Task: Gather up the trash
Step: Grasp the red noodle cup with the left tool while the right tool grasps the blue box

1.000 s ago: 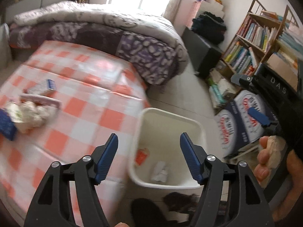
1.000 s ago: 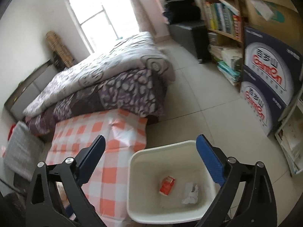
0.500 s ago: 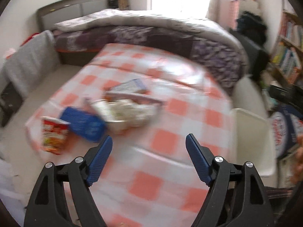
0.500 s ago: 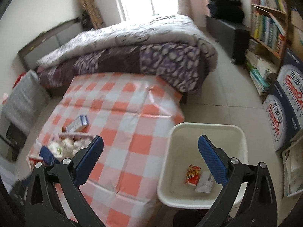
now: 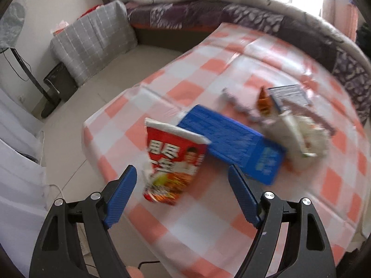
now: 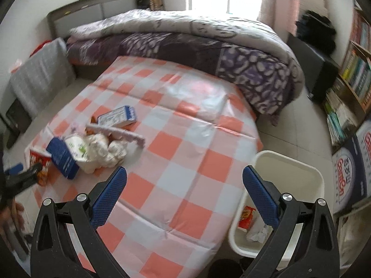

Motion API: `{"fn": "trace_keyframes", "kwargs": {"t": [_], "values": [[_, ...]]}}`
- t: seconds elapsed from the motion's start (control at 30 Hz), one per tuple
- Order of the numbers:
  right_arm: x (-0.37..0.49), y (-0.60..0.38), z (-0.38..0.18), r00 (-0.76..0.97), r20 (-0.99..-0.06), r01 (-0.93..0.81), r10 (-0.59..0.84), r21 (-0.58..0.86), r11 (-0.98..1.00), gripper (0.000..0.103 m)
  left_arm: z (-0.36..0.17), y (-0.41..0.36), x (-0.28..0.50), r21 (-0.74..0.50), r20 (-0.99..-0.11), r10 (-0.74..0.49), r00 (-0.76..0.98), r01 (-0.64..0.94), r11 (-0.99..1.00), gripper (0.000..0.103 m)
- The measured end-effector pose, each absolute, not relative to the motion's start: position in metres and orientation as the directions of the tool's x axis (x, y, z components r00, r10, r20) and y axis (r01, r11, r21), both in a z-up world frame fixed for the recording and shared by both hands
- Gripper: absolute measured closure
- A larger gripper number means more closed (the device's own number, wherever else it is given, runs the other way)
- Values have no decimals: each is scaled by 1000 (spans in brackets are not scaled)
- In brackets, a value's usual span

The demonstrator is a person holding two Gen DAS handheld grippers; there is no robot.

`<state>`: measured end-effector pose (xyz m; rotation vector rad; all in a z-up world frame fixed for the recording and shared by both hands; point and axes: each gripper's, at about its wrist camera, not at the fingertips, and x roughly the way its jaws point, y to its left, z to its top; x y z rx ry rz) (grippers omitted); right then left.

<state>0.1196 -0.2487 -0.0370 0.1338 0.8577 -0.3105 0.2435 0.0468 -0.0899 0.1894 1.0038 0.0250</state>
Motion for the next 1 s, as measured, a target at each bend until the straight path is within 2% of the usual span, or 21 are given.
{"fn": "trace_keyframes", "kwargs": {"t": [0.27,0.3,0.4,0.6,0.83,1.0], "values": [[138,-210,-51,608,-773,206,-181,-67,976,7,-122,54,277,175,-884,100,457,124,977,26],[140,-206,-52,609,-773,193,-178,-74,978,7,-126,54,278,168,-889,92,448,133,977,37],[144,-195,-54,616,-771,151,-158,-81,985,7,-124,59,275,140,-890,58,452,150,979,46],[149,-167,-58,650,-754,43,-94,-86,995,7,-95,84,263,0,-873,-58,485,119,993,54],[168,-94,-62,659,-749,-231,71,-111,967,7,-33,118,241,-115,-796,-121,593,48,992,54],[214,-35,-73,592,-796,-346,127,-108,932,7,10,142,220,-179,-725,-134,676,3,984,54]]}}
